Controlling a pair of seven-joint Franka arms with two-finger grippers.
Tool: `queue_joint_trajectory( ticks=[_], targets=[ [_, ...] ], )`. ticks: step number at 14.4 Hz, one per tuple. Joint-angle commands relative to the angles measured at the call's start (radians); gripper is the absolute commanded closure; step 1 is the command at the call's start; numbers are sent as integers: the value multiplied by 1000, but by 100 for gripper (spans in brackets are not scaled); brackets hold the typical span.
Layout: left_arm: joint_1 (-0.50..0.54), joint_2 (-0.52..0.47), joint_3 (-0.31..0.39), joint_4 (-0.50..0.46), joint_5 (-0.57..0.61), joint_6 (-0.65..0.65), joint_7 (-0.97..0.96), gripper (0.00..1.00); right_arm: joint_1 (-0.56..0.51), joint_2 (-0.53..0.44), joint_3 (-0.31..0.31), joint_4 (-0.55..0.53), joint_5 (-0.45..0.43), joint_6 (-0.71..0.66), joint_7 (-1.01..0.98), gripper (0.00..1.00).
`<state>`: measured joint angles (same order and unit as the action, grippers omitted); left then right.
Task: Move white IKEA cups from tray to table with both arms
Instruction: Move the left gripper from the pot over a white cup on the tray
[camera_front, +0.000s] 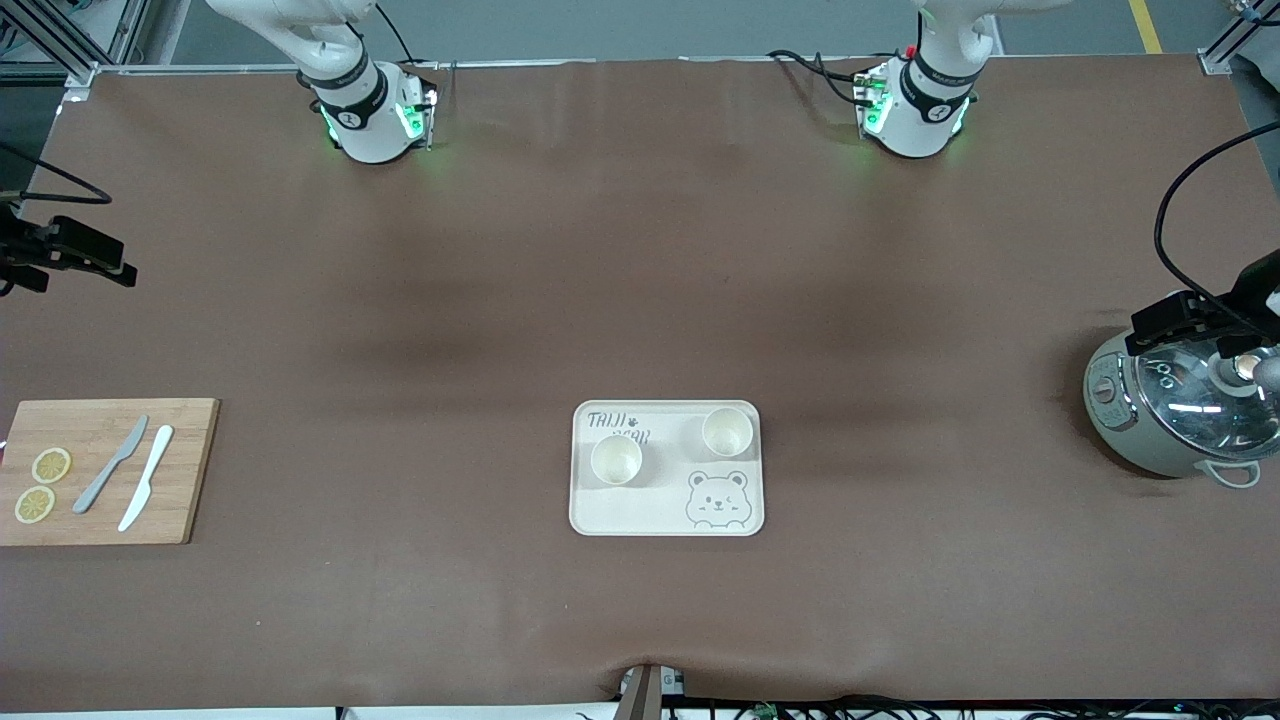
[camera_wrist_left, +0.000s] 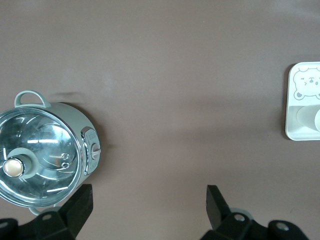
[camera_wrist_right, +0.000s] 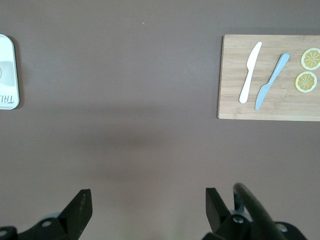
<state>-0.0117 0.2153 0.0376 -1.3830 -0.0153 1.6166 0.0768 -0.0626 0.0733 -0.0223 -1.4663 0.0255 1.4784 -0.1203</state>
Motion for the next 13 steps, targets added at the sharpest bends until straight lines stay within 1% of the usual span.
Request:
queue_joint_trajectory(
  ticks=[1,4,5,6,7,9,10,13],
  targets=[
    [-10,-2,2,-5,-17,19,6,0,-8,2,-1,4,-18,2,-1,0],
    [-21,15,-5,-5,-25,23,-12,0,-13,2,-2,4,-19,2,-2,0],
    [-22,50,-11,-5,-34,25,-8,0,-14,2,-4,4,-21,2,-1,0],
    [-21,90,-24,-5,-69,38,-3,0,-16,2,-5,4,-21,3,-1,0],
    [-24,107,-28,-10,-84,72,-5,0,-22,2,-5,6,-21,3,-2,0],
    [-71,128,-38,-21,-92,109,-55,0,-36,3,-5,4,-19,3,-4,0],
    [-105,139,-38,-24,-86,133,-130,0,-37,5,-5,4,-19,3,-5,0],
    [-192,205,-36,-34,-74,222,-251,0,-37,8,-5,4,-19,3,-5,0]
  ],
)
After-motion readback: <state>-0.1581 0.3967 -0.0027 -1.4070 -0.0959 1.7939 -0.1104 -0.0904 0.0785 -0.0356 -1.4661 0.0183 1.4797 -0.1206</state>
